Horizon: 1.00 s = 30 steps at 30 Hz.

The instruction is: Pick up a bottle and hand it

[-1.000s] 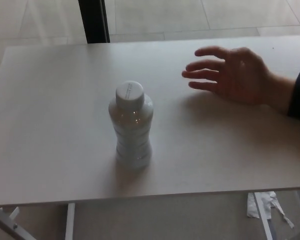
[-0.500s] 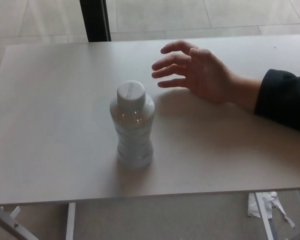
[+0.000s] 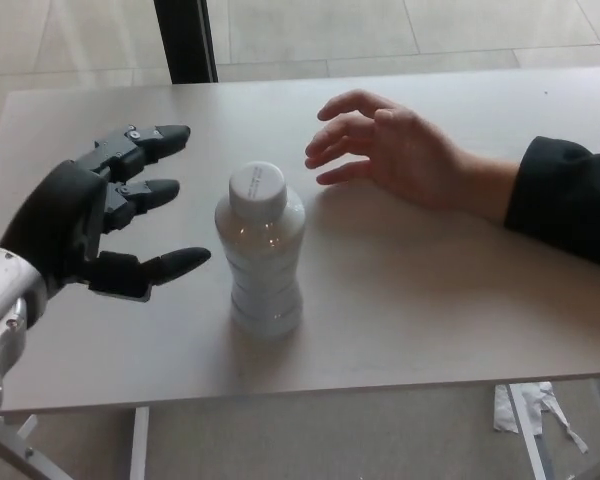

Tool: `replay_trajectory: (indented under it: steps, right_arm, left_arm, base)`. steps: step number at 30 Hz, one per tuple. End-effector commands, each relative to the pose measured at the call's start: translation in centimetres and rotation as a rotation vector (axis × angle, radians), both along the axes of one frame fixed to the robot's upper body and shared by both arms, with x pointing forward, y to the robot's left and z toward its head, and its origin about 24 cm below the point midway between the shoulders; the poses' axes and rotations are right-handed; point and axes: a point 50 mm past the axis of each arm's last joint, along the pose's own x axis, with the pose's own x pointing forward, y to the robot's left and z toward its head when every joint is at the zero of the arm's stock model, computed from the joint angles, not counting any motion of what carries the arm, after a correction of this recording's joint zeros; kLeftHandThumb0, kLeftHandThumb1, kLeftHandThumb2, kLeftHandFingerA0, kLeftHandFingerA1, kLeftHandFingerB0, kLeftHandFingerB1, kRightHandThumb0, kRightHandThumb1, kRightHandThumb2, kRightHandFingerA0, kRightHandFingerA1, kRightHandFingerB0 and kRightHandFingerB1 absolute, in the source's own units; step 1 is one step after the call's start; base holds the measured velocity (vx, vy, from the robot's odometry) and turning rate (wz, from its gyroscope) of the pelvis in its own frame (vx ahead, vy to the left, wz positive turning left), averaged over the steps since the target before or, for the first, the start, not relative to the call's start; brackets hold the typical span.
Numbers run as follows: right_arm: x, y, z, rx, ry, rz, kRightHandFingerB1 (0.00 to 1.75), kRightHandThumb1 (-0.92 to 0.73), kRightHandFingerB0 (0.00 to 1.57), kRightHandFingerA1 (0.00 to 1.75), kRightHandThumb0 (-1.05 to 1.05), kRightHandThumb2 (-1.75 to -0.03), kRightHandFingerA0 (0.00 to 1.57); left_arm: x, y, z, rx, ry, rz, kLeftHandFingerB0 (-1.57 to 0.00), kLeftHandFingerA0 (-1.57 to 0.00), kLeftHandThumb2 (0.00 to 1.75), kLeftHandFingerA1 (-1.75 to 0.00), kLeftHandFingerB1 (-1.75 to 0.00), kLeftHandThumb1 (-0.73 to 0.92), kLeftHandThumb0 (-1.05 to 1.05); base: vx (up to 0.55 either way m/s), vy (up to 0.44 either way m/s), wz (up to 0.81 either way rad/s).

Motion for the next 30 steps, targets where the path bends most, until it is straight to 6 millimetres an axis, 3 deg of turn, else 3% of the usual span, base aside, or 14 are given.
replay_trajectory:
  steps: [1,3,4,10,13,14,17,19,20,22,23,24,25,30]
  right_arm:
    - [0.5,-0.4,0.7,0.002,-0.041,-0.005,0.51,-0.57,0.39,1.46,-0.73,-0.58,1.1]
    - [0.5,-0.3,0.7,-0.021,-0.026,0.005,0.59,-0.45,0.38,1.38,-0.78,-0.85,1.15]
    - [0.5,-0.3,0.7,-0.024,-0.026,0.008,0.51,-0.58,0.39,1.45,-0.72,-0.58,1.07]
    - [0.7,-0.3,0.9,0.008,-0.047,0.012,0.48,-0.59,0.39,0.92,-0.66,-0.58,1.02]
    - [0.8,-0.2,1.0,0.007,-0.052,0.021,0.49,-0.58,0.39,1.13,-0.67,-0.59,1.08]
    - [0.9,-0.2,1.2,-0.002,-0.056,0.031,0.5,-0.59,0.39,1.23,-0.66,-0.58,1.08]
    - [1.1,-0.1,1.5,-0.012,-0.073,0.048,0.52,-0.59,0.4,1.07,-0.67,-0.57,1.07]
    - [1.3,-0.1,1.6,-0.022,-0.076,0.053,0.52,-0.56,0.38,1.38,-0.69,-0.59,1.06]
    - [1.4,0.0,1.7,-0.028,-0.074,0.058,0.61,-0.46,0.37,1.3,-0.72,-0.91,1.22]
    - [1.5,0.0,1.8,-0.012,-0.09,0.057,0.52,-0.58,0.37,1.38,-0.67,-0.6,1.08]
    - [1.6,0.0,1.8,-0.019,-0.083,0.056,0.61,-0.45,0.36,1.31,-0.69,-0.9,1.25]
    - [1.6,0.0,1.8,-0.024,-0.08,0.055,0.61,-0.45,0.36,1.31,-0.69,-0.9,1.25]
    - [1.7,0.0,1.8,-0.022,-0.083,0.056,0.53,-0.56,0.35,1.27,-0.67,-0.59,1.08]
    - [1.9,0.2,1.8,-0.023,-0.09,0.055,0.52,-0.58,0.36,1.44,-0.67,-0.59,1.11]
  left_arm:
    - [0.0,0.0,0.0,0.019,0.102,-0.054,-0.1,0.0,0.88,-0.3,-0.21,0.43,-0.77]
    - [-0.2,0.5,0.1,0.099,0.128,-0.081,-0.01,0.0,0.89,-0.25,-0.05,0.43,-0.8]
    - [-0.3,0.5,0.1,0.106,0.134,-0.085,-0.01,0.0,0.88,-0.24,-0.04,0.42,-0.8]
    - [-0.2,1.0,0.6,0.13,0.149,-0.091,0.0,0.0,0.66,-0.36,-0.16,0.42,-0.87]
    - [-0.4,1.1,0.6,0.146,0.16,-0.089,0.0,0.0,0.67,-0.29,-0.12,0.42,-0.87]
    - [-0.3,0.9,0.4,0.136,0.164,-0.088,0.0,0.0,0.89,-0.23,0.0,0.43,-0.77]
    - [-0.2,0.2,0.2,0.121,0.156,-0.104,0.0,0.0,0.89,-0.18,0.0,0.43,-0.78]
    - [-0.2,-0.7,-0.3,0.102,0.163,-0.139,0.0,0.0,0.89,-0.19,0.0,0.43,-0.8]
    - [-0.2,-0.9,-0.3,0.099,0.162,-0.141,0.0,0.0,0.9,-0.2,0.0,0.43,-0.79]
    - [-0.4,-2.9,-0.9,0.072,0.133,-0.158,0.0,0.0,0.9,-0.24,0.0,0.44,-0.8]
    - [-0.5,-3.5,-1.1,0.061,0.122,-0.155,0.0,0.0,0.9,-0.24,0.0,0.45,-0.79]
    - [-0.5,-3.8,-1.2,0.055,0.121,-0.149,0.0,0.0,0.9,-0.24,0.0,0.45,-0.79]
    - [-0.6,-4.2,-1.4,0.044,0.119,-0.135,0.0,0.0,0.89,-0.25,0.0,0.45,-0.77]
    - [-1.1,-6.3,-2.3,-0.001,0.11,-0.116,0.0,0.0,0.89,-0.22,0.0,0.47,-0.81]
  base:
    - [0.0,0.0,0.0]
    - [0.0,0.0,0.0]
    - [0.0,0.0,0.0]
    - [0.0,0.0,0.0]
    - [0.0,0.0,0.0]
    - [0.0,0.0,0.0]
    - [0.0,0.0,0.0]
    - [0.0,0.0,0.0]
    - [0.0,0.0,0.0]
    - [0.0,0.0,0.0]
    - [0.0,0.0,0.0]
    - [0.0,0.0,0.0]
    - [0.0,0.0,0.0]
    - [0.0,0.0,0.0]
